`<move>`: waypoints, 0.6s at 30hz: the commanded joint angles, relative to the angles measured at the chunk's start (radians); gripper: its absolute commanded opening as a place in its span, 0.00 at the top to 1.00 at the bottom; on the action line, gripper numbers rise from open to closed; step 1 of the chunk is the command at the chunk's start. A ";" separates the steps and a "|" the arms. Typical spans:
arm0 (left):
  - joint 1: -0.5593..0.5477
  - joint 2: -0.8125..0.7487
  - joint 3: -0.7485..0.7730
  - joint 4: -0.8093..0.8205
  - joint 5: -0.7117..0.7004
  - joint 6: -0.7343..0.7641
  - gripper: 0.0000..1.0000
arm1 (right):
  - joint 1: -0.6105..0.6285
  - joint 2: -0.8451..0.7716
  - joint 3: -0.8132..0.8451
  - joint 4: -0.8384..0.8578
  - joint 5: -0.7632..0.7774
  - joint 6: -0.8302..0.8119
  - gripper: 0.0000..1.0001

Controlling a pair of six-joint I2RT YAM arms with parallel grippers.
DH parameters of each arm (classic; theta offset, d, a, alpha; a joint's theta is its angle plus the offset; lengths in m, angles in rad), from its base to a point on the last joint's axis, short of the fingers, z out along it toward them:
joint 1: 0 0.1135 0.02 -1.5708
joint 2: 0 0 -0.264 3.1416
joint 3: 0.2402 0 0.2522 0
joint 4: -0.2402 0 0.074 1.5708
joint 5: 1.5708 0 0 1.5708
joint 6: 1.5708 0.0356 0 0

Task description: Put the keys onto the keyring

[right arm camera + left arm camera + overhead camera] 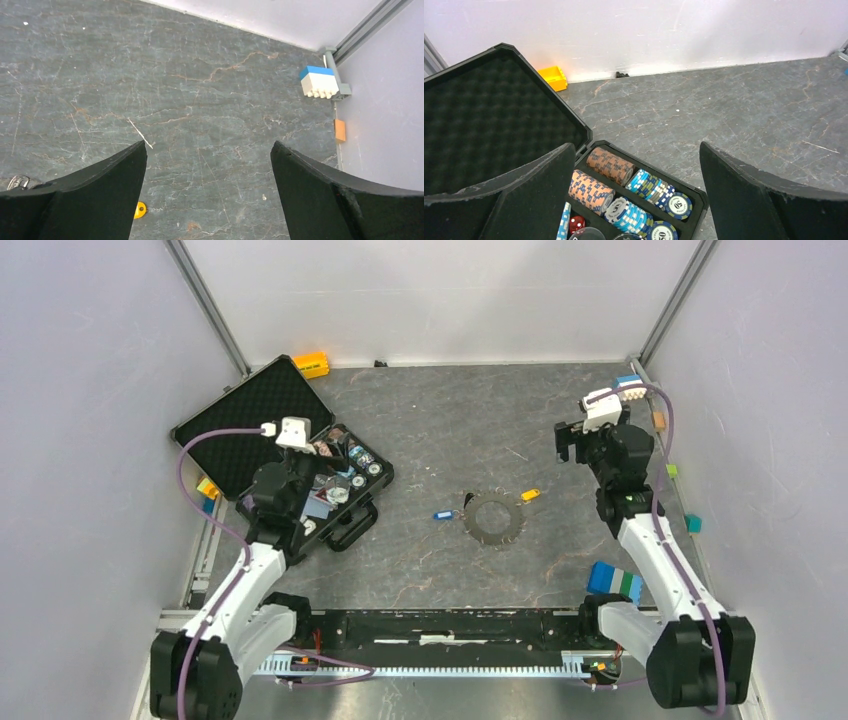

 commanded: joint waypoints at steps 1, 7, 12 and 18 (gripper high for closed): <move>0.004 -0.068 0.061 -0.114 0.001 -0.010 0.00 | -0.003 -0.067 -0.020 0.024 0.003 0.036 0.02; 0.004 -0.075 0.155 -0.265 0.039 0.003 0.00 | -0.002 -0.140 -0.059 0.034 0.005 0.051 0.02; 0.004 -0.078 0.169 -0.271 0.036 0.015 0.00 | -0.002 -0.202 -0.085 0.061 -0.010 0.035 0.02; 0.004 -0.110 0.072 -0.174 0.028 -0.036 0.00 | -0.002 -0.264 -0.118 0.085 -0.044 0.013 0.02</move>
